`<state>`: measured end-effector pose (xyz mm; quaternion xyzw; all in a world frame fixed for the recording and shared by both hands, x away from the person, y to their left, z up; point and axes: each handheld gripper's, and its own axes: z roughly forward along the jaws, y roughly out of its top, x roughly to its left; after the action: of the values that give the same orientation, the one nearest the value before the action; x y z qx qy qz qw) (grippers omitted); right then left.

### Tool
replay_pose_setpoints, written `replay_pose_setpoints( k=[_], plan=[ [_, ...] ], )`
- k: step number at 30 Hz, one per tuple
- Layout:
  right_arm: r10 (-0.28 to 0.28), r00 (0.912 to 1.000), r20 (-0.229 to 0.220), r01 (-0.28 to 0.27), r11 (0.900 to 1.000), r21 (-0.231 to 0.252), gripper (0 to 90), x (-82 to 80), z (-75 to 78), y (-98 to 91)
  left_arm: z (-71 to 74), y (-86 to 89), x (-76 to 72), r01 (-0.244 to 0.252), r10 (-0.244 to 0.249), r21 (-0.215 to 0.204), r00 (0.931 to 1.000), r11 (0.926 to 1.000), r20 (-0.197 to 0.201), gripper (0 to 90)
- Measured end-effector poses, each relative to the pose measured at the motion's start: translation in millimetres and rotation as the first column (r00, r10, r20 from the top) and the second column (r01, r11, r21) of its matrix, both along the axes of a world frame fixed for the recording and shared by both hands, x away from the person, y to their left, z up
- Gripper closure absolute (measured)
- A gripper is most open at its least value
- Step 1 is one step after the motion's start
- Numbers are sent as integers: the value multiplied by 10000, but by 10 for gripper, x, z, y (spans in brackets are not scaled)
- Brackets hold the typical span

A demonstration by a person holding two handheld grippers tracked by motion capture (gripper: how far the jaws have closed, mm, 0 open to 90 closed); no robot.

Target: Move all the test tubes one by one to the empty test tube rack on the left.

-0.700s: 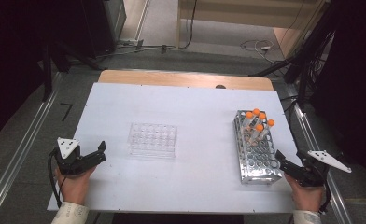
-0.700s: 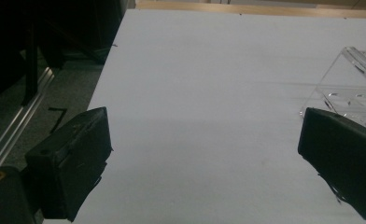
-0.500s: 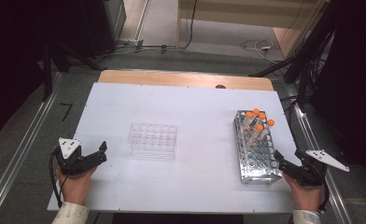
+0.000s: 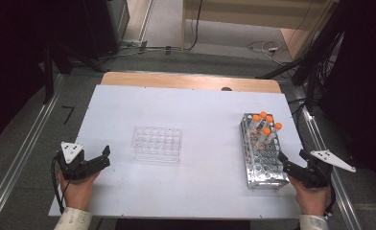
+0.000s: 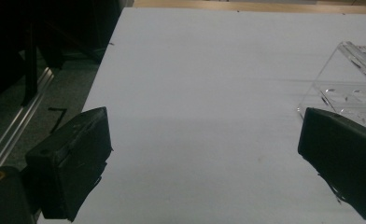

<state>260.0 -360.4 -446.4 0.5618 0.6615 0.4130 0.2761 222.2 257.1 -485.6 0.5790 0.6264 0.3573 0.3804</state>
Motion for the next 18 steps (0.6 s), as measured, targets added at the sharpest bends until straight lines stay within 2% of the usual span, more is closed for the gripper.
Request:
replay_pose_setpoints(
  k=[5,6,8,10,13,18],
  plan=[
    [450,9989,126,-445,9984,-363,175,82,39,88,2,0,-2,-22,22,5,10000,10000,13,32],
    [662,9977,109,-657,9971,-392,196,146,49,93,1,0,-2,-27,27,7,10000,10000,9,32],
    [731,9973,85,-727,9963,-464,211,208,61,84,-1,1,-1,-19,19,-8,10000,10000,16,32],
    [726,9973,52,-723,9964,-436,226,235,71,80,0,2,2,-25,25,2,10000,10000,7,31],
    [782,9969,35,-780,9966,-267,282,362,81,32,-1,0,4,-14,14,-10,10000,10000,11,32],
    [950,9954,-120,-952,9953,-175,326,482,35,8,-7,-6,15,23,-23,-9,10000,10000,5,32]
  ],
)
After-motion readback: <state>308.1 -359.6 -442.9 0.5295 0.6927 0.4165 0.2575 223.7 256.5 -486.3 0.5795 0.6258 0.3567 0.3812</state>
